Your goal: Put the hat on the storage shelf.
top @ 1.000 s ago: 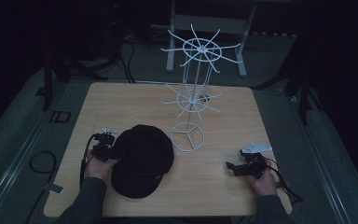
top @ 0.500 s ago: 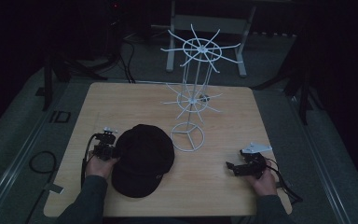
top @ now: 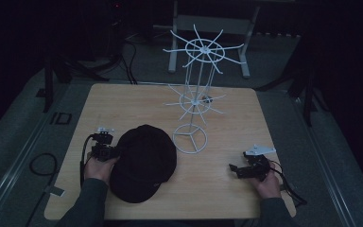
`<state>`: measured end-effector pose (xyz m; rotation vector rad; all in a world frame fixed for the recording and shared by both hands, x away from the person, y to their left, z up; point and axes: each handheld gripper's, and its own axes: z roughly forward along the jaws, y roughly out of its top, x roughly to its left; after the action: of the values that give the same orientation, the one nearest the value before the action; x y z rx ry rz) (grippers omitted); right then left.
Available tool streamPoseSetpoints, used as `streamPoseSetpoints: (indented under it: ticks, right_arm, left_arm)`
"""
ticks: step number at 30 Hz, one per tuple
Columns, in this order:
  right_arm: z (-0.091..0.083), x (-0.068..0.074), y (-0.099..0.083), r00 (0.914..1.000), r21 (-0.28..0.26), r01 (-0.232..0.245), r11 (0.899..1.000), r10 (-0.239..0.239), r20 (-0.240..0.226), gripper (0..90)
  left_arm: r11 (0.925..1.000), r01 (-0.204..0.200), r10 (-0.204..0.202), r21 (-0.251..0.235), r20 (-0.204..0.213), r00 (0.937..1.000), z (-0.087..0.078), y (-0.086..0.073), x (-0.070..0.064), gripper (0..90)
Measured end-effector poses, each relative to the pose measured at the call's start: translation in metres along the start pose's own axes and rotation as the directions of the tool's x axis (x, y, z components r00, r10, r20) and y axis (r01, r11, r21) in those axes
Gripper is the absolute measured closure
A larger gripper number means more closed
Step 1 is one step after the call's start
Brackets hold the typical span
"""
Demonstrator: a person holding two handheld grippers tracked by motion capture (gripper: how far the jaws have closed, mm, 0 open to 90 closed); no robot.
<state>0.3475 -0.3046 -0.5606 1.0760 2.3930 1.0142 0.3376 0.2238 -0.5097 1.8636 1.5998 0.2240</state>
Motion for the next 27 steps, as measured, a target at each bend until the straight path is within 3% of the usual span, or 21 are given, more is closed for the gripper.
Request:
streamPoseSetpoints:
  ticks: [11,27]
  right_arm:
    - [0.000,0.000,0.000,1.0000,0.000,0.000,1.000,0.000,0.000,13.4]
    - [0.000,0.000,0.000,1.0000,0.000,0.000,1.000,0.000,0.000,13.4]
  left_arm:
    - [0.9954,-0.048,0.048,-0.083,0.005,0.9988,-0.026,0.009,-0.010,76.0]
    - [0.9854,-0.060,0.069,-0.159,0.049,0.9964,-0.050,0.015,-0.013,75.9]
